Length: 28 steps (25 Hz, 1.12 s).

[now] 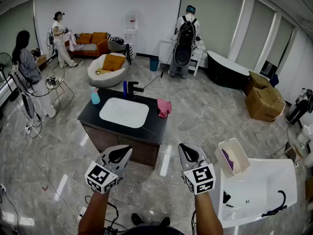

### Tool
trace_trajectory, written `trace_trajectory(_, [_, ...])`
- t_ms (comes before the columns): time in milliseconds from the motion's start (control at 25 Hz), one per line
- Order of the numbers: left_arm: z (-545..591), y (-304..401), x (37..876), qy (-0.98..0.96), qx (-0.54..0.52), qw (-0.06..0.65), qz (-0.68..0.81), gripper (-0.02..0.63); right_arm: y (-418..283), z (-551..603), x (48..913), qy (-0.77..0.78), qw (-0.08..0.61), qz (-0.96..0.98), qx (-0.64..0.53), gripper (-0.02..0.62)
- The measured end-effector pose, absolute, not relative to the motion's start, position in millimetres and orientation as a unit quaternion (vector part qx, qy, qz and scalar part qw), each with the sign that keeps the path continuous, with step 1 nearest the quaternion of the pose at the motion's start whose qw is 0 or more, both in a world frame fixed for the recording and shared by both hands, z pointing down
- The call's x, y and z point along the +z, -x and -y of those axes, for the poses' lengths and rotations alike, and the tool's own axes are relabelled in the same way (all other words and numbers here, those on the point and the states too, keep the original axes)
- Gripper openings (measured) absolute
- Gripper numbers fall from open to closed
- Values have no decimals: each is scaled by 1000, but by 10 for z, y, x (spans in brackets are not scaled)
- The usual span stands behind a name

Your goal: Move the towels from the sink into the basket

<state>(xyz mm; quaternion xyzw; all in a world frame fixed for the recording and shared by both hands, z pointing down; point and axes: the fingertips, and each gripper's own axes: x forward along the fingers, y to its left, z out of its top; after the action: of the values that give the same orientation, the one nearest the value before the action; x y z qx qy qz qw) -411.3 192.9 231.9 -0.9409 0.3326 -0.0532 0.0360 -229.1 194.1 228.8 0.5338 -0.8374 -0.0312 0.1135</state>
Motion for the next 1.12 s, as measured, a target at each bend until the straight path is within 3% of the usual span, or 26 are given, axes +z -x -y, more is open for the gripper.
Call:
trace_trajectory(560, [-1839, 4406, 2319, 946, -46, 36, -318, 6, 2592, -1822, 2310, -542, 115, 832, -30, 9])
trace_trajectory(1120, [-1423, 4311, 2382, 935, -62, 32, -349, 5, 2452, -1160, 2390, -515, 82, 853, -8, 11])
